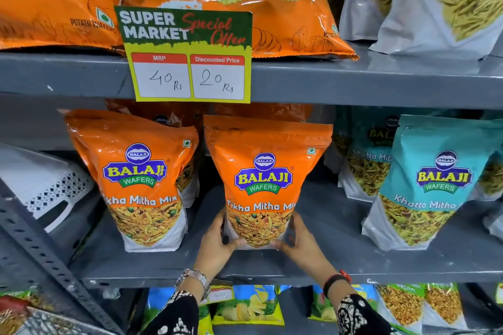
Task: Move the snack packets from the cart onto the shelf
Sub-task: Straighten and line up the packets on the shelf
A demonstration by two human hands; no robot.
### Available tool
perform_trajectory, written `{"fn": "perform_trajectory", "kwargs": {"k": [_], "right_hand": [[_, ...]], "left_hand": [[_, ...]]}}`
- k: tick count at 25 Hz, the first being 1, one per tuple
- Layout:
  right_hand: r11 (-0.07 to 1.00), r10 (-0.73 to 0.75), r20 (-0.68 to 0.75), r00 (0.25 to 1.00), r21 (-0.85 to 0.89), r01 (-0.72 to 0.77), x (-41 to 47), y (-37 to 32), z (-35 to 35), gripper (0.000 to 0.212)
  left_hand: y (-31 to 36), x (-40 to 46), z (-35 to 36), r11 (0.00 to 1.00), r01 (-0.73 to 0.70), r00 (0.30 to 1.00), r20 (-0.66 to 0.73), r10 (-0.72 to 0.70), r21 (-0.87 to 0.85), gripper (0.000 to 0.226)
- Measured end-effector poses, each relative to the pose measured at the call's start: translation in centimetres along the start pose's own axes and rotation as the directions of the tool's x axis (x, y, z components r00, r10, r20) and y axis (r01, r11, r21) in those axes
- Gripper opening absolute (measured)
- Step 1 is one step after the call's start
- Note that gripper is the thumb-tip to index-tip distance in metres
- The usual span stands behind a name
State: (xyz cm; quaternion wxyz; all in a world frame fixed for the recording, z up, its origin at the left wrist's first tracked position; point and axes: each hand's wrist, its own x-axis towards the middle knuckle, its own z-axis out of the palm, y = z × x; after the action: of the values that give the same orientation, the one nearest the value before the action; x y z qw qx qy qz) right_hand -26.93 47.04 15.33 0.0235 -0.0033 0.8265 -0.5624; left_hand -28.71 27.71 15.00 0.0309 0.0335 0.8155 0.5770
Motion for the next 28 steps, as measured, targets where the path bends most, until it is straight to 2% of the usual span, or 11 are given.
{"fn": "perform_trajectory", "kwargs": {"k": [3,5,8,11,13,15,16,19,21,24,28], "right_hand": [[1.000,0.005,-0.013,1.000,0.000,-0.005,-0.3,0.1,0.0,0.074],[1.000,-0.026,-0.224,0.974,-0.010,0.025,-1.7,-0.1,0.4,0.079],[0.965,-0.248,-0.533,0.809,-0.061,0.256,-5.0,-2.3,1.7,0.049],[0.883,-0.465,-0.383,0.798,-0.138,0.449,-5.9,-7.7,3.9,0.020],[0.848,-0.530,-0.227,0.817,-0.123,0.515,-4.8,-11.9,6.2,0.019],[0.877,-0.478,-0.156,0.865,-0.039,0.478,-3.1,-15.2,8.3,0.038],[0.899,-0.436,-0.139,0.889,-0.013,0.438,-2.3,-16.4,9.2,0.045],[0.899,-0.434,-0.225,0.872,-0.037,0.437,0.3,-18.7,10.7,0.046],[0.908,-0.398,-0.339,0.853,-0.010,0.419,1.8,-19.5,11.3,0.035],[0.921,-0.359,-0.496,0.791,-0.050,0.387,3.2,-20.3,11.6,0.021],[0.893,-0.449,-0.481,0.753,-0.264,0.364,4.6,-22.0,10.7,0.018]], "left_hand": [[0.2,-0.2,0.0,0.999,-0.037,0.999,0.014,0.036,0.025,0.077],[0.4,-0.8,-0.3,0.995,-0.079,0.996,-0.034,0.081,0.055,0.077],[0.4,-2.8,-2.7,0.975,-0.160,0.922,-0.329,0.204,0.155,0.051],[-0.2,-4.7,-6.5,0.962,-0.073,0.750,-0.622,0.226,0.261,0.050],[-0.4,-5.7,-8.6,0.986,0.029,0.702,-0.705,0.099,0.167,0.096],[-0.6,-5.8,-9.8,0.992,0.120,0.751,-0.657,-0.064,0.042,0.140],[-0.8,-5.7,-10.4,0.990,0.142,0.783,-0.615,-0.097,0.024,0.148],[-1.0,-4.5,-11.2,0.994,0.106,0.858,-0.507,-0.081,0.021,0.127],[-1.9,-3.4,-11.5,0.999,0.034,0.852,-0.521,-0.051,-0.043,0.115],[-2.7,-2.9,-11.5,0.989,-0.082,0.831,-0.556,-0.002,-0.126,0.117],[-3.8,-2.7,-11.4,0.984,-0.109,0.826,-0.564,0.010,-0.143,0.113]]}}
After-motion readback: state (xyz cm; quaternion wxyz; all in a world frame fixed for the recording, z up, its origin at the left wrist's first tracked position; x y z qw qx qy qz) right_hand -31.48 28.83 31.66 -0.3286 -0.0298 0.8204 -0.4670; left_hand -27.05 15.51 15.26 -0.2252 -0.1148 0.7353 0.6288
